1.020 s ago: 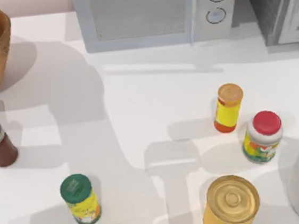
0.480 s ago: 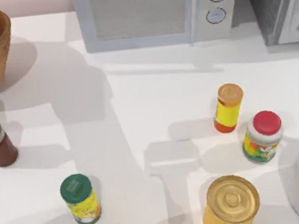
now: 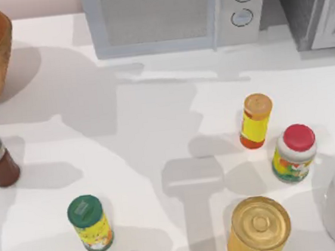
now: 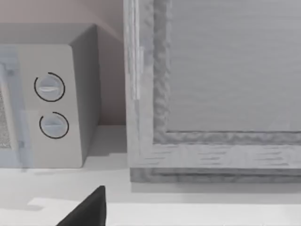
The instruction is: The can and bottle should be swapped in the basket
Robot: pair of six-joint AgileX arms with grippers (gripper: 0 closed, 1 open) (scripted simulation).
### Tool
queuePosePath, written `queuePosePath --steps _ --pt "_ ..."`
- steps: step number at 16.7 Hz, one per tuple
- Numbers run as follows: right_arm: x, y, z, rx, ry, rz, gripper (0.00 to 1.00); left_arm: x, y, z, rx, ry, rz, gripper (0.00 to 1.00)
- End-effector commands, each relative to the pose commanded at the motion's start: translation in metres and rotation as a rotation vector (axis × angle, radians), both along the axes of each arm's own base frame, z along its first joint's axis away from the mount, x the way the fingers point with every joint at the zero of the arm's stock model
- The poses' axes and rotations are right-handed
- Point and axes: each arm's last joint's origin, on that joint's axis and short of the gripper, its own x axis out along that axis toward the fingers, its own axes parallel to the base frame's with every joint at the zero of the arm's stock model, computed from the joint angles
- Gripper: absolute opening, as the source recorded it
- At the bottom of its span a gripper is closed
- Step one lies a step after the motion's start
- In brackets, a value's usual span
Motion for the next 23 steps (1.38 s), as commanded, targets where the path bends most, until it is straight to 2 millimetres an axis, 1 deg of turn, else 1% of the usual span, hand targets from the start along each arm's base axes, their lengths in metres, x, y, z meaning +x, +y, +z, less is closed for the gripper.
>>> queuePosePath --steps 2,3,4,5,7,9,11,12,13,15,17,18,20,23 --pt "0.000 0.000 0.000 0.000 0.000 0.000 1.00 -0.050 -0.015 0.026 0.032 -0.108 0.007 0.00" --pt "0.000 0.000 0.000 0.000 0.000 0.000 1.00 -0.078 -0.024 0.033 0.045 -0.161 0.009 0.00" --pt "0.000 0.000 0.000 0.000 0.000 0.000 1.00 -0.107 -0.033 0.037 0.055 -0.214 0.010 0.00" --pt "0.000 0.000 0.000 0.000 0.000 0.000 1.00 -0.136 -0.043 0.036 0.062 -0.265 0.010 0.00" --pt "0.000 0.000 0.000 0.000 0.000 0.000 1.00 -0.191 -0.061 0.021 0.067 -0.364 0.007 0.00" --pt "0.000 0.000 0.000 0.000 0.000 0.000 1.00 -0.239 -0.077 -0.006 0.060 -0.461 -0.003 0.00" --pt "0.000 0.000 0.000 0.000 0.000 0.000 1.00 -0.276 -0.089 -0.040 0.042 -0.560 -0.017 0.00" --pt "0.000 0.000 0.000 0.000 0.000 0.000 1.00 -0.291 -0.093 -0.058 0.029 -0.608 -0.026 0.00" --pt "0.000 0.000 0.000 0.000 0.000 0.000 1.00 -0.302 -0.097 -0.075 0.014 -0.655 -0.036 0.00" --pt "0.000 0.000 0.000 0.000 0.000 0.000 1.00 -0.316 -0.103 -0.106 -0.019 -0.739 -0.057 0.00" --pt "0.000 0.000 0.000 0.000 0.000 0.000 1.00 -0.323 -0.107 -0.130 -0.053 -0.806 -0.078 0.00" --pt "0.000 0.000 0.000 0.000 0.000 0.000 1.00 -0.325 -0.108 -0.138 -0.069 -0.833 -0.088 0.00" --pt "0.000 0.000 0.000 0.000 0.000 0.000 1.00 -0.326 -0.111 -0.149 -0.093 -0.870 -0.102 0.00" --pt "0.000 0.000 0.000 0.000 0.000 0.000 1.00 -0.326 -0.111 -0.153 -0.102 -0.885 -0.108 0.00"
